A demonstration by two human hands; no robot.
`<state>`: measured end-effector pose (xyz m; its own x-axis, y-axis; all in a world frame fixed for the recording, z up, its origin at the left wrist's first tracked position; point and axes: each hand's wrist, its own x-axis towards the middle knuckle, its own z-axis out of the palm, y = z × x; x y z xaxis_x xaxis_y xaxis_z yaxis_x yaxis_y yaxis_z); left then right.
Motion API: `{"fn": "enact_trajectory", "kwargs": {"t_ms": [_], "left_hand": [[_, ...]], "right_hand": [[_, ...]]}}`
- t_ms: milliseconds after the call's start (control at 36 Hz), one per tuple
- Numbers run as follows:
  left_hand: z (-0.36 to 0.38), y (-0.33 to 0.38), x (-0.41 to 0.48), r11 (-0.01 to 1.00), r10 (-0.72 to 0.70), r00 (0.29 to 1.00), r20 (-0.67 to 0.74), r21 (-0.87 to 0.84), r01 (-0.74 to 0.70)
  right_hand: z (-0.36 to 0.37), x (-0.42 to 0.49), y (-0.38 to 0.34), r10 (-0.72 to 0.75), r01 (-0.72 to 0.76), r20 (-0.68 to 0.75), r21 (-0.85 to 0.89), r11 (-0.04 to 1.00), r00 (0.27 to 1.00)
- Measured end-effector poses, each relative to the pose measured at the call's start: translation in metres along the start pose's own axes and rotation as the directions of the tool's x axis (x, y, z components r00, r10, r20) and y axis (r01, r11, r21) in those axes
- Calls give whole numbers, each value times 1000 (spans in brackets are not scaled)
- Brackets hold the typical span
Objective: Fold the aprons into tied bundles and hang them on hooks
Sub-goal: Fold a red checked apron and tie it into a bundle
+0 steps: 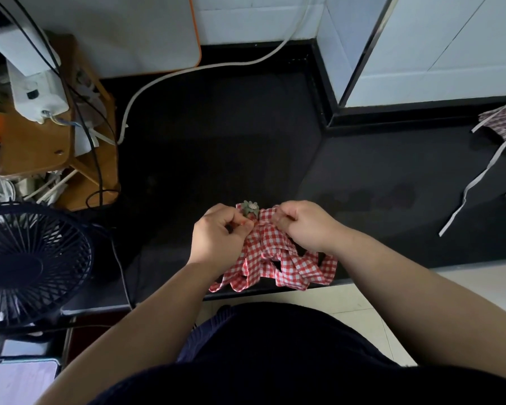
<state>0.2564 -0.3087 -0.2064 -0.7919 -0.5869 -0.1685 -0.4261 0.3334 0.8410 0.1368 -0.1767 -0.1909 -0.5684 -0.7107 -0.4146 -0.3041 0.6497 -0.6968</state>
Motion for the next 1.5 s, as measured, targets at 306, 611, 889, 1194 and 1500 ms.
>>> {"fn": "enact_trajectory", "kwargs": {"t_ms": [306, 611, 889, 1194, 1500], "left_hand": [[-7, -4, 7, 987, -146, 989, 5, -59, 146], [-10, -8, 15, 990, -138, 973, 185, -8, 142], [-4, -16, 12, 989, 82, 997, -16, 128, -79], [-24, -44, 9, 581, 625, 719, 302, 435, -688], [-28, -54, 24, 315, 697, 540, 471, 476, -821]], "right_hand": [[-2, 0, 4, -104, 95, -50, -153, 984, 993], [18, -4, 10, -138, 131, -46, -126, 983, 989], [20, -3, 9, -153, 145, -36, -174, 974, 988], [23, -5, 10, -172, 156, -42, -248, 956, 984], [21, -5, 8, -127, 121, -2, -285, 951, 992]]}}
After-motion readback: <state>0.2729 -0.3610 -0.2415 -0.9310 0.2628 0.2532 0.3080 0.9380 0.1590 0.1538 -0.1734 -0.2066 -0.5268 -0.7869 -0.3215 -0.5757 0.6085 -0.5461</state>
